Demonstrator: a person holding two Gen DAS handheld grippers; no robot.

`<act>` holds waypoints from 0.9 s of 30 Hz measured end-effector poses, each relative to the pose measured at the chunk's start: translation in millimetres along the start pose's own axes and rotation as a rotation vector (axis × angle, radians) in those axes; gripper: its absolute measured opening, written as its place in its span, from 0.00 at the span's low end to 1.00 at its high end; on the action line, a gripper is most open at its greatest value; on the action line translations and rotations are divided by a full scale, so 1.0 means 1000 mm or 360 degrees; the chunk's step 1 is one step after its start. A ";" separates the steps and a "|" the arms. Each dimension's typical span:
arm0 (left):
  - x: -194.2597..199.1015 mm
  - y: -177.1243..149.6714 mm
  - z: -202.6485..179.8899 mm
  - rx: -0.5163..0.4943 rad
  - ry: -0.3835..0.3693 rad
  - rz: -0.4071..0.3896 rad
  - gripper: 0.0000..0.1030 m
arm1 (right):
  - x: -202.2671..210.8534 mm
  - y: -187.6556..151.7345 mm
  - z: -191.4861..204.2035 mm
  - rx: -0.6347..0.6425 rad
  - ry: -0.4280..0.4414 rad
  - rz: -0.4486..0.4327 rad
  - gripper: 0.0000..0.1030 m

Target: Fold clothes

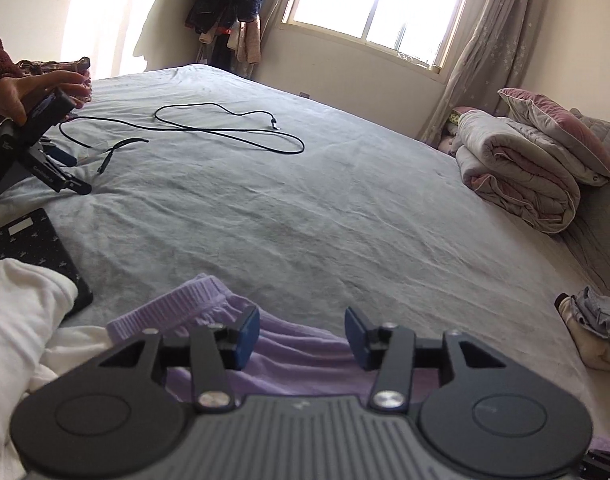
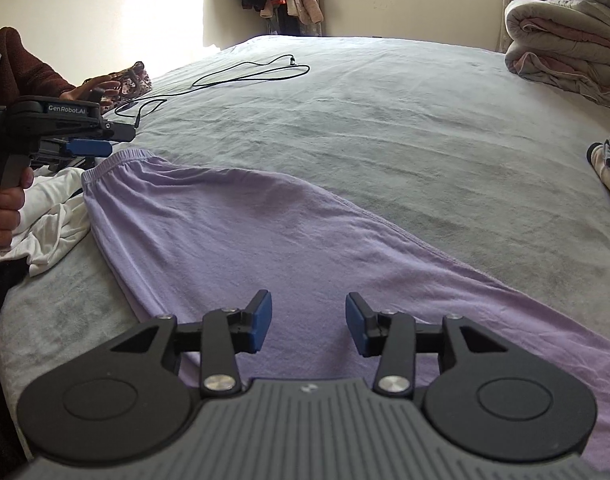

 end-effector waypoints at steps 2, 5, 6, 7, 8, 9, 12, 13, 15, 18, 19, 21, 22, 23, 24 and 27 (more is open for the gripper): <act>-0.014 -0.011 -0.018 0.0017 -0.0032 0.0067 0.47 | -0.001 0.001 -0.006 -0.0052 -0.0024 -0.0018 0.45; -0.027 -0.026 -0.048 -0.0079 -0.0070 0.0151 0.47 | -0.002 0.003 -0.009 -0.0078 -0.0029 -0.0049 0.50; -0.029 -0.029 -0.057 -0.0134 -0.0093 0.0162 0.47 | -0.003 0.004 -0.010 -0.0077 -0.0042 -0.0064 0.50; -0.030 -0.032 -0.062 -0.0177 -0.0106 0.0171 0.47 | -0.004 0.005 -0.010 -0.0074 -0.0053 -0.0074 0.50; -0.032 -0.035 -0.066 -0.0216 -0.0115 0.0178 0.47 | -0.006 0.006 -0.011 -0.0074 -0.0059 -0.0083 0.50; -0.033 -0.038 -0.070 -0.0255 -0.0124 0.0186 0.47 | -0.007 0.007 -0.011 -0.0076 -0.0061 -0.0095 0.50; -0.038 -0.045 -0.075 -0.0340 -0.0126 0.0208 0.47 | -0.009 0.008 -0.012 -0.0085 -0.0052 -0.0120 0.50; -0.039 -0.046 -0.075 -0.0359 -0.0124 0.0213 0.47 | -0.009 0.007 -0.012 -0.0090 -0.0046 -0.0121 0.50; -0.040 -0.048 -0.077 -0.0391 -0.0136 0.0215 0.48 | -0.009 0.007 -0.012 -0.0095 -0.0037 -0.0118 0.51; -0.039 -0.049 -0.078 -0.0418 -0.0147 0.0210 0.51 | -0.009 0.007 -0.012 -0.0089 -0.0037 -0.0112 0.52; -0.039 -0.050 -0.078 -0.0425 -0.0150 0.0208 0.53 | -0.008 0.007 -0.012 -0.0086 -0.0037 -0.0109 0.52; -0.041 -0.050 -0.078 -0.0429 -0.0154 0.0209 0.54 | -0.008 0.008 -0.011 -0.0081 -0.0035 -0.0098 0.52; -0.041 -0.050 -0.078 -0.0428 -0.0157 0.0209 0.54 | -0.007 0.010 -0.010 -0.0072 -0.0031 -0.0084 0.52; -0.042 -0.050 -0.077 -0.0426 -0.0161 0.0210 0.54 | -0.007 0.013 -0.009 -0.0061 -0.0028 -0.0070 0.52; -0.043 -0.050 -0.077 -0.0425 -0.0166 0.0212 0.54 | -0.006 0.016 -0.008 -0.0047 -0.0025 -0.0056 0.52; -0.047 -0.049 -0.074 -0.0416 -0.0175 0.0215 0.53 | -0.004 0.028 -0.003 0.0011 -0.0019 -0.0030 0.53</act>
Point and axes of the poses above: each gripper's, at about its wrist camera, not at the fingertips, and x roughly against the way its jaws point, z to its left, y to its top, the point moved 8 cm from there along -x, roughly the way its jaws point, and after that the axes turned 5 degrees about z, right-handed, at the moved point
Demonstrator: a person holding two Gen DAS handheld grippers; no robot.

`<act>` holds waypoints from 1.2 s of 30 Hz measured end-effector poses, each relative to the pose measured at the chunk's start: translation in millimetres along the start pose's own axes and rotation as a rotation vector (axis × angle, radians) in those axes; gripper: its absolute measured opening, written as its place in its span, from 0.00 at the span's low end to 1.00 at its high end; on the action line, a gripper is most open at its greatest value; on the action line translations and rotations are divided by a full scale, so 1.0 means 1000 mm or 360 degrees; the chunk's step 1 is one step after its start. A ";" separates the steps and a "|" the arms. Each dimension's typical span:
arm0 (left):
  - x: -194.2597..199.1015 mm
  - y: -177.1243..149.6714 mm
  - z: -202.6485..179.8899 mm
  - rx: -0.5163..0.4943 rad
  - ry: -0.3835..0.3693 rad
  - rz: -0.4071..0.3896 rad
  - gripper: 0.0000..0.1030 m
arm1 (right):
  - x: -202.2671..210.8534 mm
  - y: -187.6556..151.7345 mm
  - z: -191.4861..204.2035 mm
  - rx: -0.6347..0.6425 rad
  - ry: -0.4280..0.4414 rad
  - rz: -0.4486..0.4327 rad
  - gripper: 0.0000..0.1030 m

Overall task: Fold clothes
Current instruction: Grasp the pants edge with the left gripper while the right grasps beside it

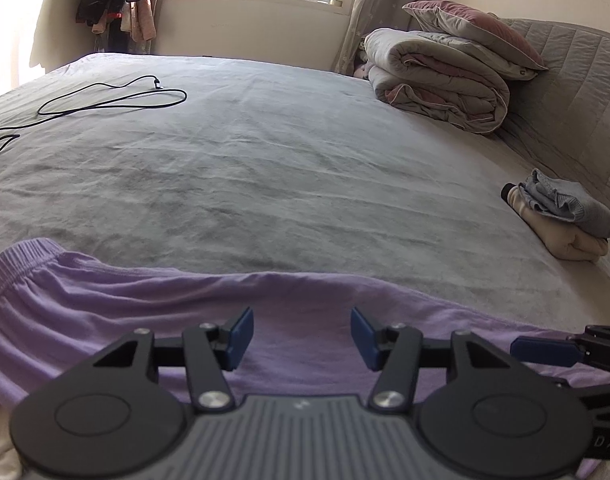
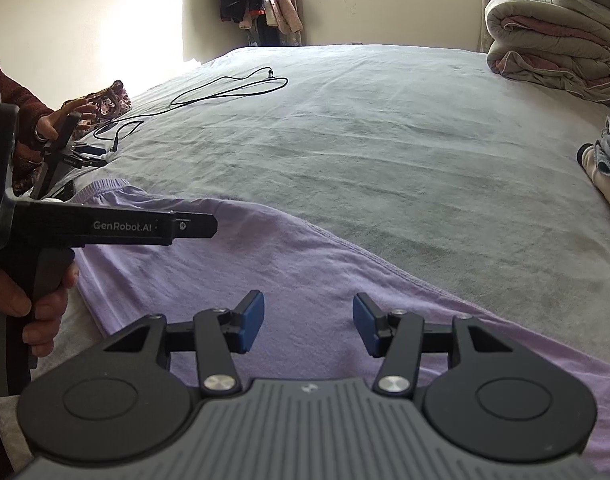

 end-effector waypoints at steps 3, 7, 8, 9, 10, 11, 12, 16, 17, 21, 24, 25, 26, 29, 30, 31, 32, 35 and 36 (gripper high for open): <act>-0.002 0.001 0.002 0.0013 -0.0029 -0.0008 0.53 | -0.003 0.011 0.003 0.0059 -0.0006 -0.0001 0.56; -0.004 0.003 0.003 0.0013 -0.0077 -0.0024 0.52 | -0.011 0.018 0.000 0.0053 -0.0005 -0.0019 0.56; -0.004 0.003 0.003 0.0009 -0.0078 -0.0026 0.52 | -0.014 0.017 -0.003 0.0028 0.0000 -0.0029 0.56; -0.005 0.004 0.003 0.0006 -0.0079 -0.0030 0.51 | -0.016 0.016 -0.006 0.0004 0.0004 -0.0040 0.56; -0.005 0.004 0.004 0.0006 -0.0093 -0.0030 0.48 | -0.020 0.014 -0.009 -0.0023 0.0013 -0.0038 0.56; -0.006 0.005 0.004 0.0008 -0.0112 -0.0028 0.45 | -0.024 0.013 -0.012 -0.0033 0.0014 -0.0024 0.56; -0.006 0.005 0.004 0.0009 -0.0132 -0.0027 0.39 | -0.028 0.013 -0.015 -0.0023 0.0003 -0.0012 0.56; -0.008 0.005 0.000 -0.0023 -0.0222 -0.0028 0.22 | -0.042 0.019 -0.024 0.0035 -0.0042 -0.0013 0.56; -0.009 0.004 -0.002 -0.0036 -0.0243 -0.0032 0.18 | -0.046 0.020 -0.026 0.0033 -0.0034 -0.0007 0.55; -0.016 -0.001 -0.008 -0.0086 -0.0318 0.0007 0.11 | -0.058 0.023 -0.027 0.0036 -0.0006 0.0007 0.44; -0.026 -0.008 -0.006 -0.0101 -0.0276 0.0089 0.08 | -0.061 0.022 -0.022 0.0073 0.0037 0.0011 0.23; -0.028 -0.009 -0.005 -0.0105 -0.0261 0.0101 0.08 | -0.061 0.021 -0.020 0.0085 0.0052 0.0012 0.19; -0.028 -0.009 -0.004 -0.0098 -0.0259 0.0110 0.08 | -0.060 0.021 -0.018 0.0097 0.0062 0.0012 0.07; -0.028 -0.008 0.001 -0.0034 -0.0276 0.0141 0.08 | -0.050 0.023 -0.014 0.0118 0.0089 -0.0017 0.03; -0.028 -0.007 0.003 -0.0003 -0.0288 0.0150 0.08 | -0.045 0.023 -0.012 0.0127 0.0102 -0.0033 0.03; -0.028 -0.006 0.006 0.0027 -0.0299 0.0158 0.08 | -0.040 0.024 -0.010 0.0135 0.0115 -0.0048 0.03; -0.028 -0.005 0.008 0.0063 -0.0313 0.0170 0.08 | -0.035 0.024 -0.007 0.0153 0.0126 -0.0058 0.03; -0.028 -0.003 0.015 0.0195 -0.0367 0.0225 0.10 | -0.023 0.022 0.003 0.0218 0.0168 -0.0064 0.03; -0.027 -0.002 0.018 0.0253 -0.0390 0.0239 0.13 | -0.021 0.019 0.006 0.0233 0.0192 -0.0048 0.03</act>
Point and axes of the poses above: each gripper's, at about its wrist camera, not at the fingertips, and x roughly against the way its jaws point, z to its left, y to its top, the point moved 8 cm from there along -x, roughly the way its jaws point, and after that the axes turned 5 degrees about z, right-handed, at the moved point
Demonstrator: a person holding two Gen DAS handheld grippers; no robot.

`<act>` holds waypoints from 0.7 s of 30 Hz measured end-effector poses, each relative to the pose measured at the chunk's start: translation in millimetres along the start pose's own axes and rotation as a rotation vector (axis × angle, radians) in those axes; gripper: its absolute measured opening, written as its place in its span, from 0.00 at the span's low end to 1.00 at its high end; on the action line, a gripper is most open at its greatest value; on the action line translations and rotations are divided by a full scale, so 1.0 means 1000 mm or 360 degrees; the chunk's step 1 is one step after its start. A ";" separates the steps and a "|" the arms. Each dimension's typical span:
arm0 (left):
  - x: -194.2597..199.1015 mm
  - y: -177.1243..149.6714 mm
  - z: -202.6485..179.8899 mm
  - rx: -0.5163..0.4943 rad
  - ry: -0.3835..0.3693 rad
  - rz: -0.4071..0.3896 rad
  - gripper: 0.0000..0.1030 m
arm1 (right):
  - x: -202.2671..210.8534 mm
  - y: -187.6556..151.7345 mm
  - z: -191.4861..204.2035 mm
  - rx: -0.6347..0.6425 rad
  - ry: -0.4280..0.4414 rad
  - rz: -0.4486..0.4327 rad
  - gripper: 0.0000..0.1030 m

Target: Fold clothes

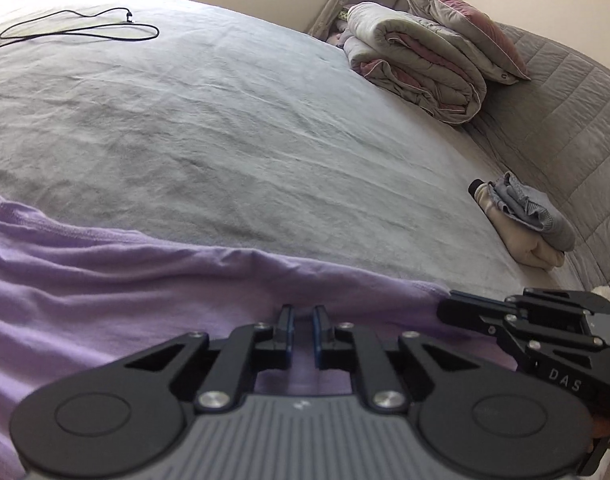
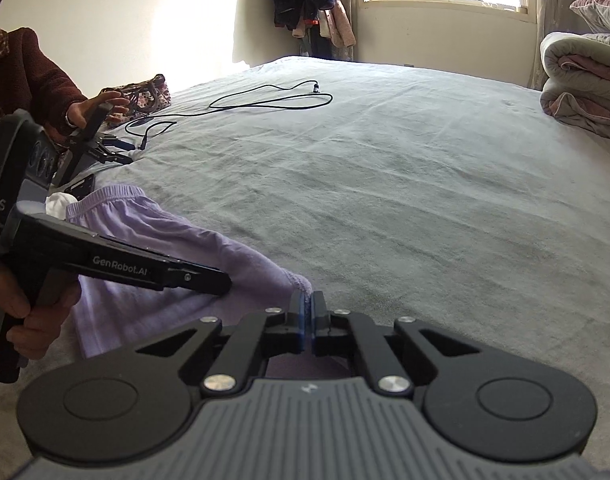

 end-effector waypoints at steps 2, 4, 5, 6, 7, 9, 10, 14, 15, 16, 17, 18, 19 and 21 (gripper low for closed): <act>0.003 0.002 0.006 0.0108 -0.0049 0.0003 0.19 | 0.001 -0.006 0.008 0.0021 0.0058 0.0040 0.03; 0.005 0.004 0.011 0.0167 -0.0050 -0.0009 0.19 | -0.004 -0.014 0.017 0.0049 0.0115 0.0103 0.03; 0.006 0.005 0.014 0.0183 -0.0041 -0.0014 0.19 | -0.007 -0.019 0.021 0.0062 0.0141 0.0139 0.03; 0.007 0.005 0.015 0.0192 -0.0034 -0.0016 0.19 | -0.010 -0.023 0.024 0.0073 0.0165 0.0175 0.03; 0.007 0.005 0.017 0.0203 -0.0028 -0.0016 0.19 | -0.013 -0.025 0.025 0.0068 0.0175 0.0192 0.04; 0.007 0.005 0.018 0.0221 -0.0017 -0.0011 0.19 | -0.017 -0.027 0.026 0.0049 0.0184 0.0213 0.06; 0.007 0.006 0.019 0.0227 -0.0013 -0.0008 0.19 | -0.018 -0.026 0.024 0.0008 0.0201 0.0220 0.07; 0.007 0.007 0.022 0.0246 0.0005 0.0002 0.19 | -0.020 -0.016 0.012 -0.0259 0.0326 0.0222 0.17; 0.007 0.007 0.024 0.0251 0.0010 0.0002 0.19 | -0.022 -0.014 0.008 -0.0334 0.0362 0.0226 0.26; 0.008 0.008 0.026 0.0259 0.0013 0.0002 0.19 | -0.024 -0.012 0.004 -0.0416 0.0404 0.0229 0.32; 0.009 0.009 0.028 0.0269 0.0016 0.0001 0.19 | -0.026 -0.010 0.000 -0.0501 0.0448 0.0232 0.38; 0.011 0.010 0.031 0.0283 0.0019 -0.0002 0.19 | -0.029 -0.008 -0.004 -0.0606 0.0510 0.0248 0.39; 0.013 0.010 0.033 0.0295 0.0024 -0.0006 0.19 | -0.033 -0.007 -0.007 -0.0704 0.0561 0.0273 0.39; 0.017 0.013 0.039 0.0322 0.0042 -0.0020 0.19 | -0.042 -0.004 -0.013 -0.0882 0.0628 0.0309 0.39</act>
Point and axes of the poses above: each gripper's, at about its wrist camera, not at the fingertips, and x roughly against the way its jaws point, z to its left, y to its top, the point moved 8 cm from there along -x, roughly the way its jaws point, and after that the axes turned 5 degrees about z, right-handed, at the moved point
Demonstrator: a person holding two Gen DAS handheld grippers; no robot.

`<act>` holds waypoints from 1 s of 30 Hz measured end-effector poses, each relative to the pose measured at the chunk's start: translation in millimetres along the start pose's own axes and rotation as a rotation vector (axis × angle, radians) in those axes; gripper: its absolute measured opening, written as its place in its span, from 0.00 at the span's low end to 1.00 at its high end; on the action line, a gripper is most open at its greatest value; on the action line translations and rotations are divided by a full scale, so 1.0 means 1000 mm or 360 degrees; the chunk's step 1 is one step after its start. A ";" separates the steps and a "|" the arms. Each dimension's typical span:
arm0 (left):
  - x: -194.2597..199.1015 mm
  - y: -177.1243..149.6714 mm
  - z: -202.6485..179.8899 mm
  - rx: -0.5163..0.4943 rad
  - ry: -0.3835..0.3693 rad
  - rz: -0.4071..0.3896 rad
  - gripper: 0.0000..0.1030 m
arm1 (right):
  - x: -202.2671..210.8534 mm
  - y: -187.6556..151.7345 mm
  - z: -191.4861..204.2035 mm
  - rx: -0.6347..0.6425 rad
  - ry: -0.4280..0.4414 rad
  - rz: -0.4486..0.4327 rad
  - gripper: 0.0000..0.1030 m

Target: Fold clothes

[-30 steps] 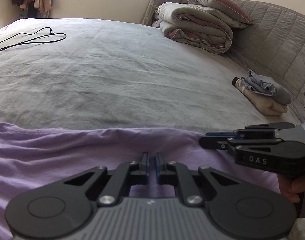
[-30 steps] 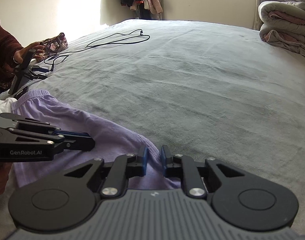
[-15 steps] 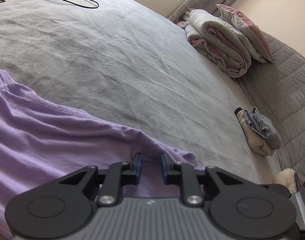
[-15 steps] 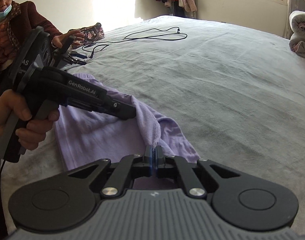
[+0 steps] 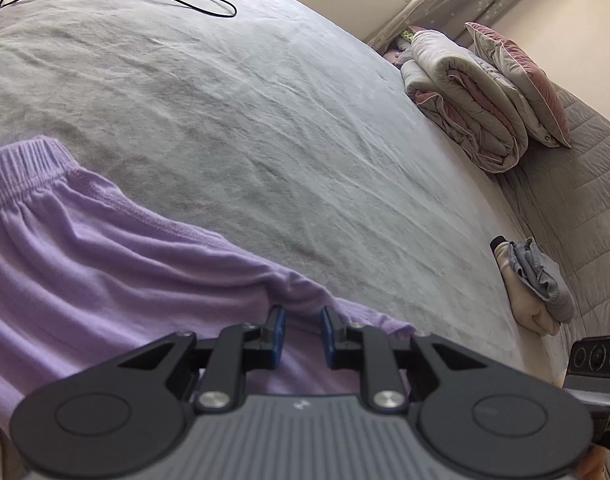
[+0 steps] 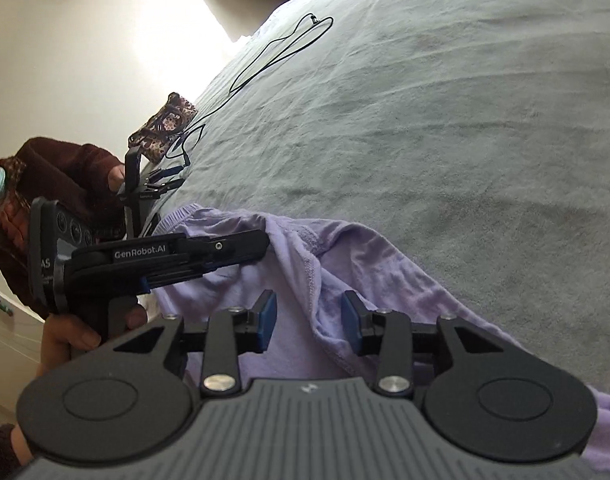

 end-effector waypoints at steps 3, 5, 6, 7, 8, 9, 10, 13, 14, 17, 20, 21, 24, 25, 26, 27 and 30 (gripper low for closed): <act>0.007 0.007 0.012 0.0034 0.0028 -0.0028 0.19 | -0.012 0.009 -0.003 -0.0214 0.0115 0.0059 0.39; 0.012 0.010 0.020 0.0045 0.0063 -0.0052 0.19 | -0.021 0.012 -0.002 -0.0304 0.0171 0.0100 0.39; 0.015 0.012 0.024 0.0041 0.0091 -0.0066 0.19 | -0.025 0.014 -0.001 -0.0337 0.0196 0.0111 0.39; 0.017 0.014 0.027 0.0033 0.0126 -0.0079 0.19 | -0.030 0.017 0.000 -0.0370 0.0220 0.0123 0.39; 0.019 0.015 0.031 0.0030 0.0151 -0.0089 0.19 | -0.032 0.018 0.001 -0.0400 0.0241 0.0123 0.40; 0.020 0.016 0.034 0.0038 0.0153 -0.0091 0.19 | -0.034 0.020 0.002 -0.0429 0.0261 0.0115 0.40; 0.022 0.017 0.036 0.0049 0.0148 -0.0089 0.19 | -0.035 0.023 0.001 -0.0461 0.0282 0.0095 0.40; 0.027 0.020 0.043 0.0065 0.0171 -0.0102 0.19 | -0.032 0.034 -0.002 -0.0560 0.0309 -0.0028 0.40; 0.029 0.021 0.044 0.0061 0.0190 -0.0111 0.19 | -0.029 0.038 -0.004 -0.0591 0.0329 -0.0084 0.41; 0.037 0.025 0.052 0.0054 0.0226 -0.0140 0.19 | -0.024 0.047 -0.012 -0.0672 0.0370 -0.0206 0.41; 0.047 0.030 0.066 0.0078 0.0244 -0.0171 0.19 | -0.025 0.048 -0.016 -0.0695 0.0316 -0.0219 0.32; 0.050 0.032 0.071 0.0089 0.0250 -0.0180 0.19 | -0.026 0.048 -0.016 -0.0690 0.0285 -0.0219 0.29; 0.058 0.035 0.089 0.0132 0.0253 -0.0199 0.15 | -0.026 0.051 -0.019 -0.0676 0.0194 -0.0243 0.18; 0.059 0.035 0.094 0.0139 0.0251 -0.0201 0.10 | -0.028 0.053 -0.019 -0.0638 0.0148 -0.0245 0.15; 0.059 0.035 0.098 0.0142 0.0252 -0.0199 0.08 | -0.028 0.054 -0.017 -0.0595 0.0104 -0.0243 0.06; 0.059 0.034 0.101 0.0141 0.0260 -0.0197 0.06 | -0.031 0.055 -0.012 -0.0509 0.0028 -0.0233 0.05; 0.058 0.034 0.105 0.0125 0.0292 -0.0207 0.02 | -0.037 0.060 0.006 -0.0243 -0.0183 -0.0234 0.04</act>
Point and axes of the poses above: each gripper's, at about its wrist camera, not at the fingertips, and x roughly against the way its jaws point, z to its left, y to its top, the point moved 8 cm from there along -x, roughly the way its jaws point, and after that the axes turned 5 degrees about z, right-handed, at the moved point
